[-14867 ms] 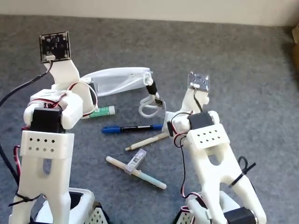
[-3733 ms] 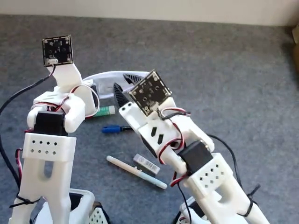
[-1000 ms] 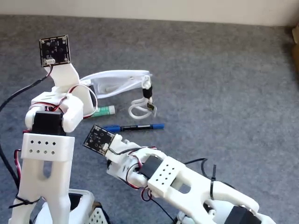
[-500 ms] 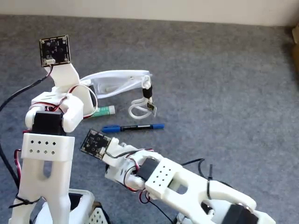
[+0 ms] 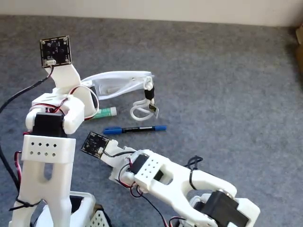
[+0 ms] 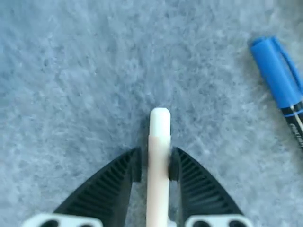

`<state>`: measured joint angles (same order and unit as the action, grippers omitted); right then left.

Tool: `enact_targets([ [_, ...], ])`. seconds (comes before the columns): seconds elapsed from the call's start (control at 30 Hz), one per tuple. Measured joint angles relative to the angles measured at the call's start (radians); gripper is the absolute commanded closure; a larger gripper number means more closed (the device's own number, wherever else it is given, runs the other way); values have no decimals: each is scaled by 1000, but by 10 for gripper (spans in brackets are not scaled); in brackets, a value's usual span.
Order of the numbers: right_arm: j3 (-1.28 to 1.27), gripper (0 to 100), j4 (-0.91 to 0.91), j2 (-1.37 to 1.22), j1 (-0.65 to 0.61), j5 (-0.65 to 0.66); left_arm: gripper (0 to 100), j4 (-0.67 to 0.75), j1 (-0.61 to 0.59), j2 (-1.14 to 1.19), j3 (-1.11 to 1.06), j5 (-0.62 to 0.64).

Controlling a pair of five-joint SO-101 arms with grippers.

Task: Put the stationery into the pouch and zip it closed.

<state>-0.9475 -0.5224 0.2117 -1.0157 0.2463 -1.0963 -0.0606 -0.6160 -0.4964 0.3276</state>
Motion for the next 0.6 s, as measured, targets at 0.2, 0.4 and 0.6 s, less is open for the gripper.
enact_targets([
  [0.2,48,959,6,-75,5,0,991,0,0,0,0,0],
  [0.4,78,995,6,-121,8,0,991,0,0,0,0,0],
  [0.6,78,995,6,-123,8,0,992,0,0,0,0,0],
])
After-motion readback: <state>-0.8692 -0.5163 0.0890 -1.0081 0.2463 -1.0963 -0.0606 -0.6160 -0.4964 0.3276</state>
